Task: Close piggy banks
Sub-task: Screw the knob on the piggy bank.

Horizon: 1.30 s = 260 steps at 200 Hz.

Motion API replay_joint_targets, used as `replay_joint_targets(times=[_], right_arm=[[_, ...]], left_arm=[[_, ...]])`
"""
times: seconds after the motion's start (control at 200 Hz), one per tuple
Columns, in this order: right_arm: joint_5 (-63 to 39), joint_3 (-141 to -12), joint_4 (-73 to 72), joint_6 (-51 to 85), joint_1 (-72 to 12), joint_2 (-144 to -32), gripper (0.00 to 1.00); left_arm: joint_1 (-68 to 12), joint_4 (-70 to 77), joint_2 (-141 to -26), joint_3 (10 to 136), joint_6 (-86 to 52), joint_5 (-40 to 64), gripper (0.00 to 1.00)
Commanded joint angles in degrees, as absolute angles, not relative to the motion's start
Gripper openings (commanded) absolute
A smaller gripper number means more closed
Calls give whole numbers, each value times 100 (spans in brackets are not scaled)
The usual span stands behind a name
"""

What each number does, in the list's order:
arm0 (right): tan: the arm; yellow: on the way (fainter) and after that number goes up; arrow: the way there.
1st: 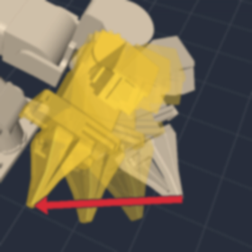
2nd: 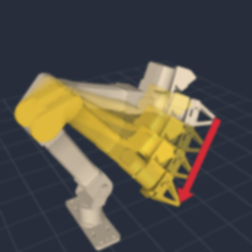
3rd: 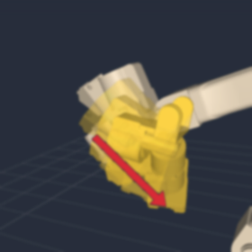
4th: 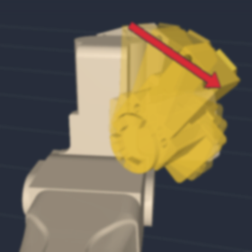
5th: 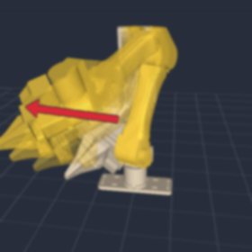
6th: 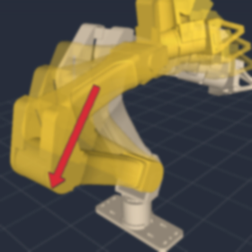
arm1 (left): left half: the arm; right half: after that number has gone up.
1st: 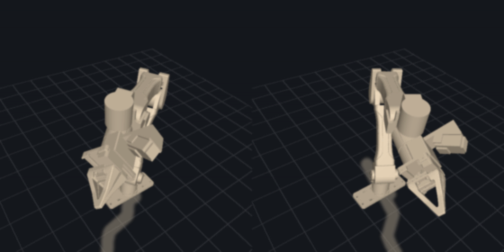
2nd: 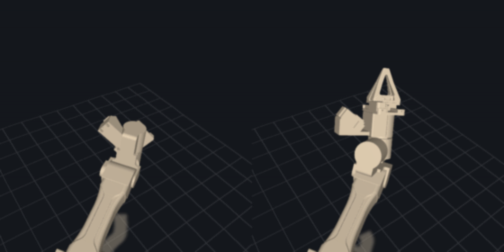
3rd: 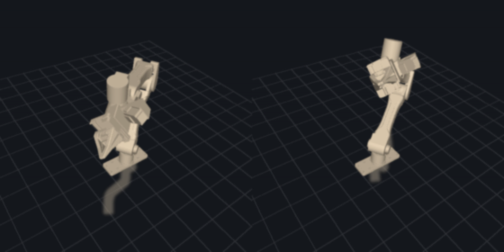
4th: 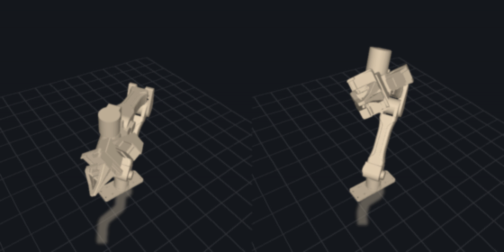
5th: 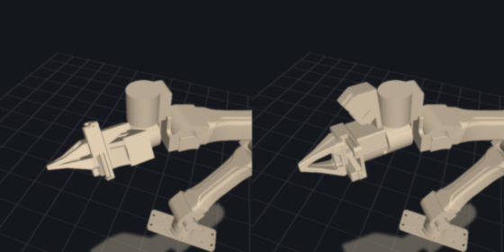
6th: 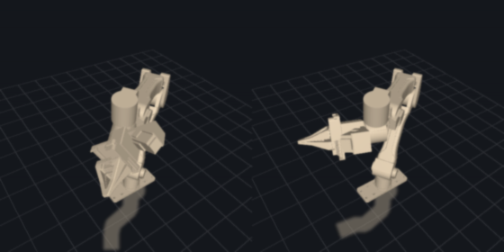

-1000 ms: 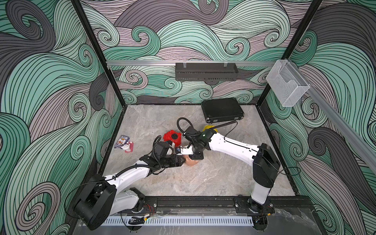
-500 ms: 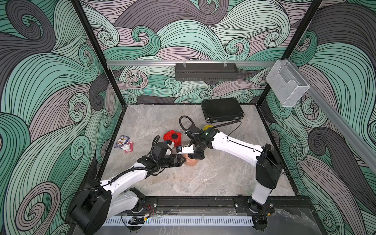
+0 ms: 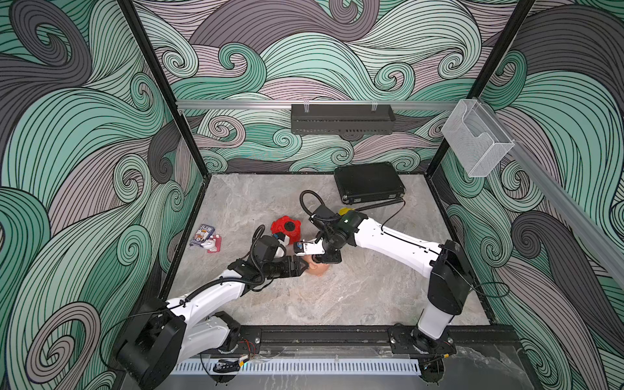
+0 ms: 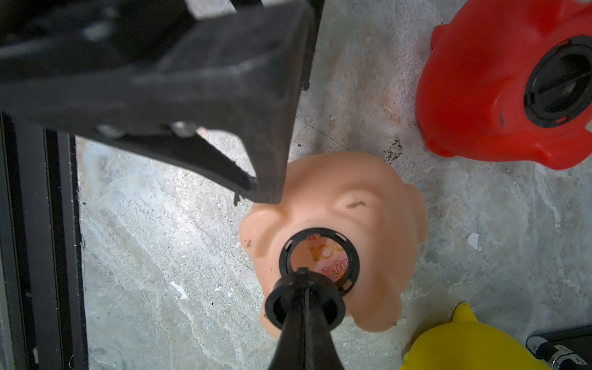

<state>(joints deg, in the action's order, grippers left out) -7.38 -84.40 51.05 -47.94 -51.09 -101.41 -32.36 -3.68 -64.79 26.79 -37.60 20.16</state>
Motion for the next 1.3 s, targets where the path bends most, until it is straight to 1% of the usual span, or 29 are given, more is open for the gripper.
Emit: replay_joint_targets(times=[0.0, 0.52, 1.296], right_arm=[[-641, -8552, 5260, -4986, -5132, -10287, 0], [-509, -8866, 5323, -5078, -5211, -10573, 0], [-437, -8932, 5467, -5147, -5229, -10875, 0]], left_arm=[[-3175, -382, -6539, 2769, -3714, 1980, 85], [-3147, -395, -6574, 2790, -3727, 1985, 85], [-3128, -391, -6548, 2766, -3714, 2009, 85]])
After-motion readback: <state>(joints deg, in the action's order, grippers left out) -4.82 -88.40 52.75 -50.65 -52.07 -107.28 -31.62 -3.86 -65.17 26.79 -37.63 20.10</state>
